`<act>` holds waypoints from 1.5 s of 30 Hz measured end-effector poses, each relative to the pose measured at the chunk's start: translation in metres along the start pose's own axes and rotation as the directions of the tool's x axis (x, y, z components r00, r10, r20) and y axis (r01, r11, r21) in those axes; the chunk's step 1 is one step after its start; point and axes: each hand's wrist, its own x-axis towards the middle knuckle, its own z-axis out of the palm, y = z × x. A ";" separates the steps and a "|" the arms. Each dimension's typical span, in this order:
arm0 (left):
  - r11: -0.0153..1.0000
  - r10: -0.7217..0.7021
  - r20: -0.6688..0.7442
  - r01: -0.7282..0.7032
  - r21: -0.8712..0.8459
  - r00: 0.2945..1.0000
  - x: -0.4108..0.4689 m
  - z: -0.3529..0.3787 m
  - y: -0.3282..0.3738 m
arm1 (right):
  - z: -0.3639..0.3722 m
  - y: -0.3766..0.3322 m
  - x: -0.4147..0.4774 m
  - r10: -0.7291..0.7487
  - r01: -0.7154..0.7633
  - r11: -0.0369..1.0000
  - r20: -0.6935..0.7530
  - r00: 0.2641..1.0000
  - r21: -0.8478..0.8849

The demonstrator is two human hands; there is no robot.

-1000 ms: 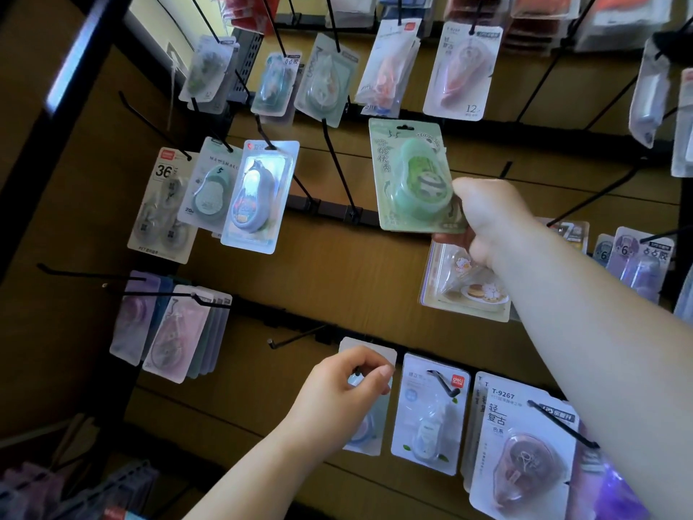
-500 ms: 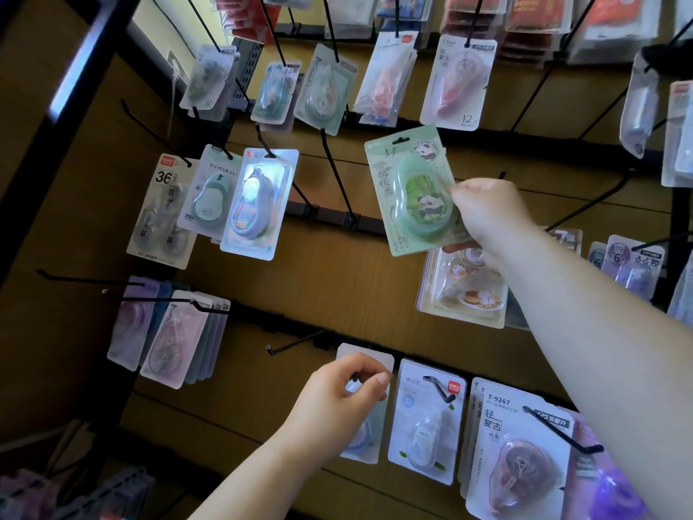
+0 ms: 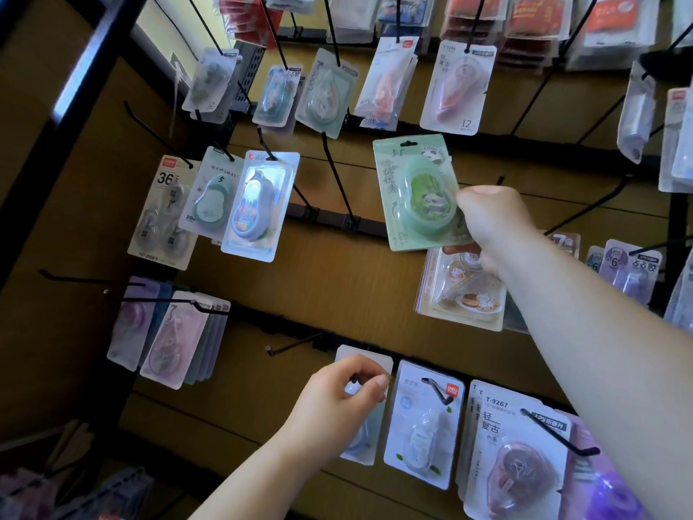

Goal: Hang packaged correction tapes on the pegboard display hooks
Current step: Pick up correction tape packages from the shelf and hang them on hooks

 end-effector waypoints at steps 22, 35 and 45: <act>0.999 -0.003 0.011 0.003 -0.033 1.000 -0.001 0.000 -0.003 | 0.001 0.005 0.005 -0.288 0.253 0.925 -0.087 0.954 -0.285; 0.998 -0.020 0.008 0.020 -0.056 1.000 -0.002 0.000 -0.003 | -0.003 0.015 0.002 -0.458 0.398 0.857 -0.128 0.880 -0.327; 0.997 -0.024 0.017 0.025 -0.075 1.000 -0.002 -0.001 -0.001 | 0.002 0.008 0.005 -0.291 0.265 0.937 -0.087 0.953 -0.229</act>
